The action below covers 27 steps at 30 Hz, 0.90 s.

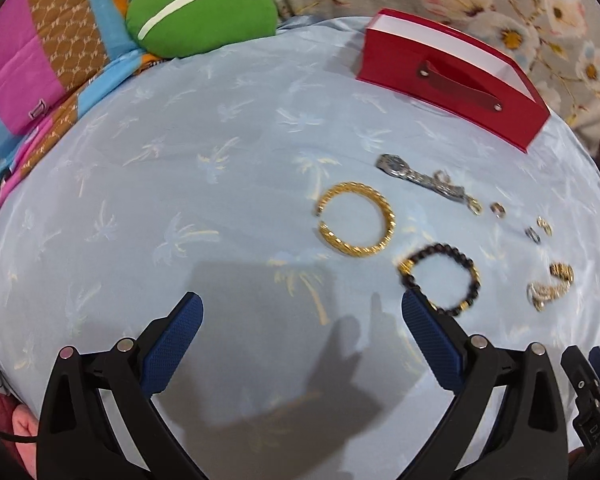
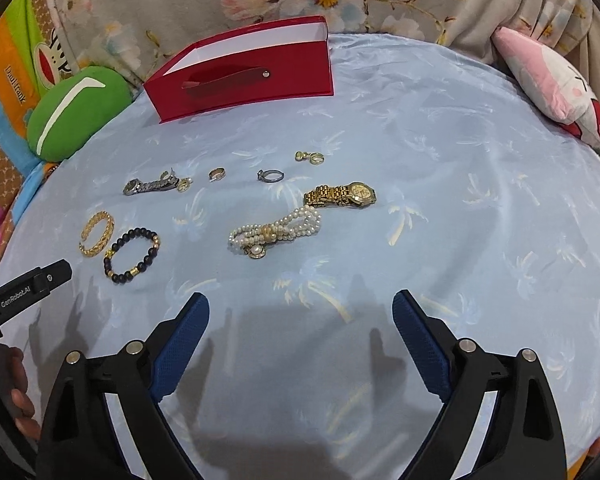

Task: Organize jewelry
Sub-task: 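Lower the right gripper onto the pearl necklace and close it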

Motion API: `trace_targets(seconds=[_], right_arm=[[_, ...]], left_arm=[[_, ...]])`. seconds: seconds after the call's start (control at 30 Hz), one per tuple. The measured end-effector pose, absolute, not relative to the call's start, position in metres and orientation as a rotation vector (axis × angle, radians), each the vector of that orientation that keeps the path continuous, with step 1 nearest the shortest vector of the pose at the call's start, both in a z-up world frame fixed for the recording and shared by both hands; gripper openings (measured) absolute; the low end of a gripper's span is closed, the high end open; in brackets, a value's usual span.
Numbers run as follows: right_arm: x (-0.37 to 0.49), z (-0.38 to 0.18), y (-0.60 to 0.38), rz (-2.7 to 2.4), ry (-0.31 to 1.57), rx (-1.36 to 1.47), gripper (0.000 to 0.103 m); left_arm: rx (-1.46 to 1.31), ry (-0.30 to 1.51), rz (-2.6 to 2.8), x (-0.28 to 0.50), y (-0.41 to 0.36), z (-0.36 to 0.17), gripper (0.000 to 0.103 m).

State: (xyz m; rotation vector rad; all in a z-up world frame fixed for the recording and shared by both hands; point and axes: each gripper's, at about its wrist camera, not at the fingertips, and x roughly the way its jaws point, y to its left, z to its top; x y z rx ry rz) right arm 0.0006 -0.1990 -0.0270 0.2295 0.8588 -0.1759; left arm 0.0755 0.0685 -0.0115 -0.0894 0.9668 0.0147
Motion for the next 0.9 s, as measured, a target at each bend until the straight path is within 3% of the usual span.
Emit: trace_targets(seconds=[0.3,0.7,0.8,0.9], right_arm=[[0.032,-0.042,-0.205,-0.110,0.888,0.403,0.072],[0.061,-0.045,-0.201,-0.159,0.864,0.376,0.058],[0.064,-0.045,-0.197,-0.180,0.859,0.322,0.039],[0.063,-0.046,-0.197,-0.178,0.846,0.306,0.035]], left_arm=[[-0.136,0.995,0.025,0.090,0.083,-0.022,0.097],[-0.090,0.996,-0.036,0.089,0.064,-0.026,0.097],[-0.064,0.994,-0.032,0.093,0.062,-0.028,0.097],[-0.063,0.994,-0.024,0.100,0.064,-0.030,0.097]])
